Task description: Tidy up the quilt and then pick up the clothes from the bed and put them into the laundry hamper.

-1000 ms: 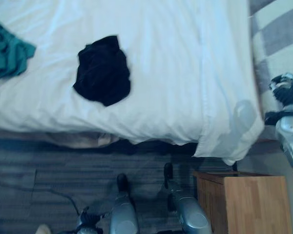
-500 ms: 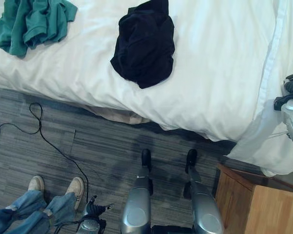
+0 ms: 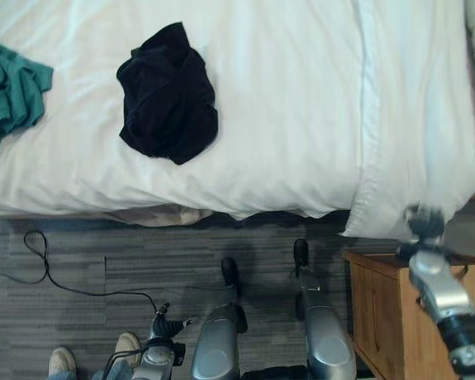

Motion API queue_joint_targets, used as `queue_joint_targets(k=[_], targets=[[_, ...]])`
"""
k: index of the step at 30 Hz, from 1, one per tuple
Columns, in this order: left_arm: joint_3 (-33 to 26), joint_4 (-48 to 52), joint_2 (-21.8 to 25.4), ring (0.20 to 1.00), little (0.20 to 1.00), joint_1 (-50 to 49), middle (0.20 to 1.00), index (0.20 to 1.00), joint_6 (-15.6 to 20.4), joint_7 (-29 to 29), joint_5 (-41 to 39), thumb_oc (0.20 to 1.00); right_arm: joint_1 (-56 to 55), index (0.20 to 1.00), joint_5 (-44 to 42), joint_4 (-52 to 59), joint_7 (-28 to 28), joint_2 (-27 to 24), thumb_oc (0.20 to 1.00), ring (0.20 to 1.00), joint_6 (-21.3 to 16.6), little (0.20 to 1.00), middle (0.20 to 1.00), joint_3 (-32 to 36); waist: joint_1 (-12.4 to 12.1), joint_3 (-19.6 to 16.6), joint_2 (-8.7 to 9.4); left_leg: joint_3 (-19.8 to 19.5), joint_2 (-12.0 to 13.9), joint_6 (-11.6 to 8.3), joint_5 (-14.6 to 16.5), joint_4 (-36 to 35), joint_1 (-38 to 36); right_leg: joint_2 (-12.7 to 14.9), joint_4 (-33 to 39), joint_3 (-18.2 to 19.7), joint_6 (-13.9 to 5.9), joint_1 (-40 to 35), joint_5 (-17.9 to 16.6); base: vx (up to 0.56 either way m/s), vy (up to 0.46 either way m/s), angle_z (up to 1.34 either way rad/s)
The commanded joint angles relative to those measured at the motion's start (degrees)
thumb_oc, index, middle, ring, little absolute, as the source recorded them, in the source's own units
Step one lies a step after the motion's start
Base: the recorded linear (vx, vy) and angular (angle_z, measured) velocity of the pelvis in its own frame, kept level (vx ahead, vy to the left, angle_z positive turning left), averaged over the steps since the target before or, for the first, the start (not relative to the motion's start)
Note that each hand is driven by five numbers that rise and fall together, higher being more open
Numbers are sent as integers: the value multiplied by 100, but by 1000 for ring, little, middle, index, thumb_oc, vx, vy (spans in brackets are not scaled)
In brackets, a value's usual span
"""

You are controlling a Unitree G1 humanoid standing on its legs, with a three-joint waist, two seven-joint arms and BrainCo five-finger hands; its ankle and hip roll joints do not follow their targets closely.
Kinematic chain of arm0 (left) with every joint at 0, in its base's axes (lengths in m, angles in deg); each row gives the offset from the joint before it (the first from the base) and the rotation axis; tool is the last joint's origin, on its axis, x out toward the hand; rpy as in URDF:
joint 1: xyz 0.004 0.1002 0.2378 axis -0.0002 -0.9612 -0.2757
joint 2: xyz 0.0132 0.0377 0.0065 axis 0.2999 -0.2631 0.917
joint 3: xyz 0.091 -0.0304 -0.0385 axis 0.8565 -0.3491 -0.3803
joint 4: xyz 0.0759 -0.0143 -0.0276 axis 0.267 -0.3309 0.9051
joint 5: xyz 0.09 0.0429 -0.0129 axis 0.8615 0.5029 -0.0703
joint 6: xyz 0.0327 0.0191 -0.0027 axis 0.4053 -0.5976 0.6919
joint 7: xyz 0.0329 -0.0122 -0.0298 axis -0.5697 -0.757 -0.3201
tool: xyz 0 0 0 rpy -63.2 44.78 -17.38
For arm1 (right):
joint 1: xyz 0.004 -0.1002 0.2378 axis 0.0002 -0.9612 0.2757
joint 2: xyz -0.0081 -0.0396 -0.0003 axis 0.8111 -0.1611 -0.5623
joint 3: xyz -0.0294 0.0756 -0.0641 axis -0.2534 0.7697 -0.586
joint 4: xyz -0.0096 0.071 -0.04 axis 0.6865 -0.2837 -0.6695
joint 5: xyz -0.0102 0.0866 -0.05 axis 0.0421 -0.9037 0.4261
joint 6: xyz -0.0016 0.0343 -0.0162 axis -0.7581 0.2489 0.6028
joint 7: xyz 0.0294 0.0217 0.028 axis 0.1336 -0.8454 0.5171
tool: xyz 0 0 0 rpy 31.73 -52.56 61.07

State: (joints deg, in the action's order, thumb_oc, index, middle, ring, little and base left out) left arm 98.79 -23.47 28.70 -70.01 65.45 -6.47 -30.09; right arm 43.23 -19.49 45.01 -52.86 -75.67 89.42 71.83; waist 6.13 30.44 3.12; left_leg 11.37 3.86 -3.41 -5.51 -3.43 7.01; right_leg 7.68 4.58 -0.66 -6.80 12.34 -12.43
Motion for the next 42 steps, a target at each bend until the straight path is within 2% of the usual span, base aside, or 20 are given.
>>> queue_joint_targets(k=[1,4,5,6,9,11,14,19,20,21,24,25,28,30,32,34,36,39,40,42], targets=[[122,-477,49,1000,1000,-73,1000,1000,29,-258,-25,1000,-430,200,-21,-786,45,115,200,200,-485,200,200,-426,53,-367,97,50,141,39,902,931,313,255,-214,64,-369,-78,571,5,-26,-21],[224,-577,10,1000,1000,22,1000,1000,14,-321,-40,1000,-310,200,-254,-1346,309,275,200,200,-488,200,200,-601,6,-469,83,51,126,35,906,882,194,268,-152,18,-366,-208,563,14,-6,-11],[335,-728,-88,1000,1000,154,1000,1000,-42,-373,-115,1000,-138,511,-381,-2267,508,519,511,511,-414,511,511,-767,-54,-647,58,54,113,25,885,781,32,275,-96,-45,-356,-352,568,64,28,-4],[361,-792,-143,1000,1000,213,1000,1000,-59,-373,-146,1000,-102,1000,-497,-2742,682,653,1000,1000,-319,1000,1000,-767,-82,-722,27,51,108,28,890,740,-70,273,-77,-77,-351,-446,574,125,55,0],[458,-942,-313,1000,1000,372,1000,1000,-117,-394,-289,1000,-90,1000,-884,-3719,988,941,1000,1000,-21,1000,1000,-686,-132,-993,-35,16,99,30,850,610,-257,261,-76,-128,-321,-595,603,117,35,7],[473,-977,-518,1000,1000,439,1000,1000,-164,-407,-446,1000,-297,1000,-850,-4203,1034,1205,1000,1000,552,1000,1000,-437,-110,-1271,-125,-52,133,36,851,553,-475,189,-242,-176,-239,-794,778,192,13,20],[490,-986,-674,1000,1000,447,1000,1000,-231,-533,-414,1000,-488,1000,-859,-4369,1124,1328,1000,1000,765,1000,1000,-313,-59,-1357,-177,-121,177,44,893,691,-541,143,-528,-185,-173,-881,962,161,-33,27],[423,-958,-954,1000,1000,347,1000,1000,-115,-1010,-150,1000,-761,1000,172,-4426,1740,1414,1000,1000,1177,1000,1000,-360,96,-1346,-148,-53,221,206,1578,2233,-367,242,-1286,-172,34,-891,1362,176,-21,11],[415,-935,-953,1000,1000,317,1000,1000,-145,-1158,-229,1000,-784,1000,337,-4441,1788,1382,1000,1000,1210,1000,1000,-395,109,-1315,-158,-32,277,189,1551,2525,-256,253,-1379,-171,77,-905,1415,135,213,11],[368,-834,-859,1000,1000,240,1000,1000,-306,-1189,-868,1000,-799,1000,440,-4459,1837,1246,1000,1000,1200,1000,1000,-439,150,-1239,-242,-23,562,103,1323,2714,-100,254,-1581,-180,128,-916,1529,165,322,13],[-41,-928,-908,1000,1000,117,1000,1000,-189,-1231,-2277,1000,-730,1000,-28,-4459,1879,1060,1000,1000,889,1000,1000,-184,113,-1294,-338,-390,978,-91,810,1715,-478,339,-1707,-95,-18,-901,1572,140,360,25],[-41,-929,-908,1000,1000,117,1000,1000,-187,-1230,-2279,1000,-730,1000,-28,-4460,1879,1059,1000,1000,888,1000,1000,-185,114,-1289,-335,-388,974,-92,804,1699,-494,342,-1709,-96,-18,-909,1576,122,318,37],[-556,-1122,-938,1000,1000,-19,1000,1000,0,-1461,-2632,1000,-678,1000,-310,-4546,1965,988,1000,1000,529,1000,1000,42,-37,-1368,-322,-1067,1343,-260,445,860,-722,428,-1866,177,-178,-837,1643,156,435,21],[-862,-1247,-892,1000,1000,-129,1000,1000,236,-1575,-2483,1000,-613,1000,-460,-4627,2016,895,1000,1000,288,1000,1000,168,-115,-1339,-323,-1763,1576,-436,333,874,-678,498,-2292,711,-314,-730,1856,195,650,-16],[-1007,-1328,-886,1000,1000,-176,1000,1000,266,-1519,-2083,1000,-547,1000,-542,-4640,1923,852,1000,1000,200,1000,1000,225,-199,-1316,-297,-2245,1437,-479,563,1196,-533,608,-2412,1071,-432,-689,1883,142,653,-20],[-995,-1360,-953,1000,1000,-161,1000,1000,288,-1722,-1520,1000,-526,1000,-507,-4616,1826,865,1000,1000,167,1000,1000,252,-230,-1296,-263,-2316,1245,-422,810,1445,-402,750,-2427,1168,-490,-698,1869,87,699,-8],[-568,-1301,-859,1000,1000,-43,1000,1000,209,-1716,-489,1000,-595,1000,-584,-4430,1522,902,1000,1000,27,1000,1000,383,-129,-1341,-317,-2006,906,-286,1004,1596,-141,1352,-2203,1086,-542,-597,1311,0,881,11],[-177,-1018,-404,1000,1000,-38,1000,1000,240,-1453,-466,1000,-562,1000,-482,-4313,1504,997,1000,1000,-63,1000,1000,394,-178,-1226,-448,-1585,541,-183,1185,1706,-99,1795,-2397,790,-393,-206,201,-41,609,7],[-102,-938,-304,1000,1000,-49,1000,1000,142,-1386,-584,1000,-553,1000,-453,-4313,1484,1027,1000,1000,-81,1000,1000,349,-188,-1217,-484,-1448,513,-135,1144,1606,-145,1721,-2447,709,-381,-160,253,-10,551,-38],[3,-786,-65,1000,1000,-65,1000,1000,-308,-1230,-831,1000,-501,1000,-550,-4288,1373,1129,1000,1000,-115,1000,1000,154,-174,-1185,-516,-1090,367,28,1081,1296,-272,1136,-2548,169,-379,-109,843,10,484,-55]])
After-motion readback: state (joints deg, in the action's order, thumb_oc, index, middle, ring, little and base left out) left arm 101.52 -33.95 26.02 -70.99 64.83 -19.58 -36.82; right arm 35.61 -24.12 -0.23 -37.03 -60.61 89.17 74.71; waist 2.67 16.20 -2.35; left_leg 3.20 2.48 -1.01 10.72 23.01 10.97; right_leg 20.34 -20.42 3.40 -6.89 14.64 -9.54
